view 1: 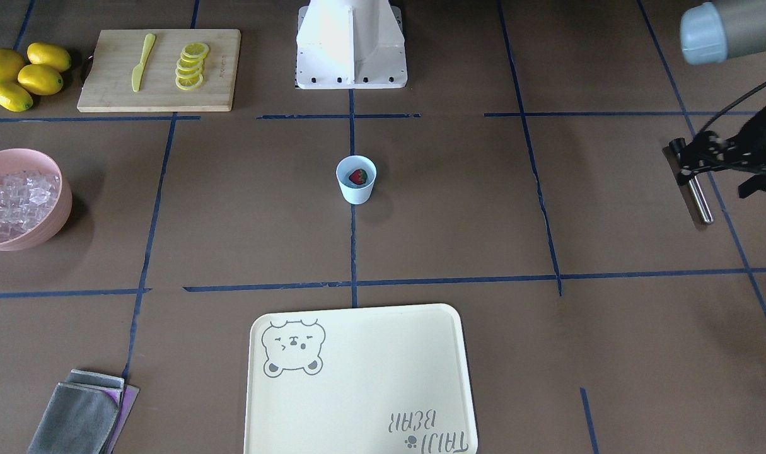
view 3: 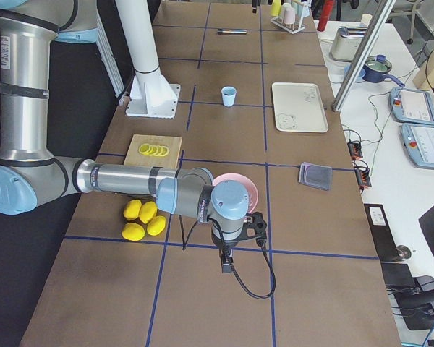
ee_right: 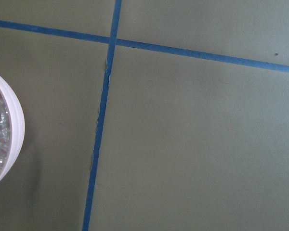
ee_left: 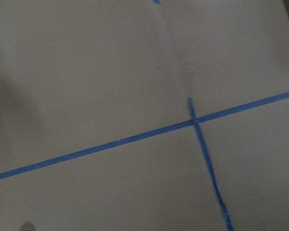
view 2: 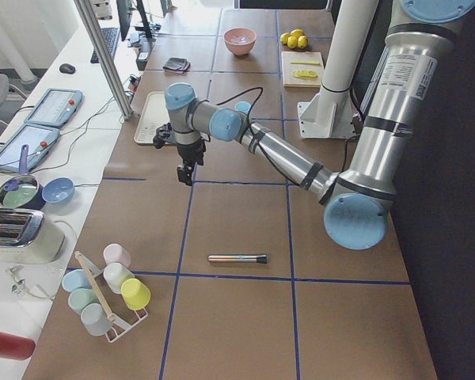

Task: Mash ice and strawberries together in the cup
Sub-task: 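Withdraw the left arm away from the cup to the table edge, then pick up the silver metal pestle with the left gripper beside the table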

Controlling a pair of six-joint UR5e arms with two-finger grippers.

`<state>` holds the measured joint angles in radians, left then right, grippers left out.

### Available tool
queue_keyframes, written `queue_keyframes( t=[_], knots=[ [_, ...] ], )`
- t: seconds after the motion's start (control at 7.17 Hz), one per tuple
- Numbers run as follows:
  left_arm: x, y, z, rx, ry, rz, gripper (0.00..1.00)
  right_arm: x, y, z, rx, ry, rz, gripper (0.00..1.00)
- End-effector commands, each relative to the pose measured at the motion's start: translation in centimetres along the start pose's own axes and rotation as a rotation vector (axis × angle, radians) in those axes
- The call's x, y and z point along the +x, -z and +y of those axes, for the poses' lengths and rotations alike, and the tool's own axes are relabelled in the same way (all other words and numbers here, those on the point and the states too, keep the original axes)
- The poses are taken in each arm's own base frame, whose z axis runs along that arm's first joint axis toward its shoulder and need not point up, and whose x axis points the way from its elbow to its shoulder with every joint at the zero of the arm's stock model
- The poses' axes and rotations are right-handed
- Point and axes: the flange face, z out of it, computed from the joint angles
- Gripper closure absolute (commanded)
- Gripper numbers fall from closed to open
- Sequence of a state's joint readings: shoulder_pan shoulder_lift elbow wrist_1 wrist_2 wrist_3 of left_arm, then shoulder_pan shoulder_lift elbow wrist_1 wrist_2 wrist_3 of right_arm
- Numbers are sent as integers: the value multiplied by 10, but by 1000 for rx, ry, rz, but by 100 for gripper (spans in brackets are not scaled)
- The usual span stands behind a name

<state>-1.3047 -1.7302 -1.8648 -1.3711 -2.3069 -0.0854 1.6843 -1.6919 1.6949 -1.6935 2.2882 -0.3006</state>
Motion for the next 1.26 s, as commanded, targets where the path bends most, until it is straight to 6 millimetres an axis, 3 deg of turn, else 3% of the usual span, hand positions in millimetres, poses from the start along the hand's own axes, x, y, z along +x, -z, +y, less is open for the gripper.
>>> queue_keyframes(
  t=[0.0,0.56,0.7,0.84,1.12],
  knots=[
    [-74,-37,68,-9,9,1,0,0,0,0,0,0,0,1],
    [-161,-137,94,128,139,17,0,0,-1,1,-1,-1,-1,1],
    [-158,-158,97,161,165,42,0,1,-2,2,-3,-1,-1,1],
    [-137,-180,97,142,173,61,0,1,-2,2,-3,-1,-2,1],
    [-121,-205,102,111,150,12,0,2,-4,5,-7,-5,-3,1]
  ],
)
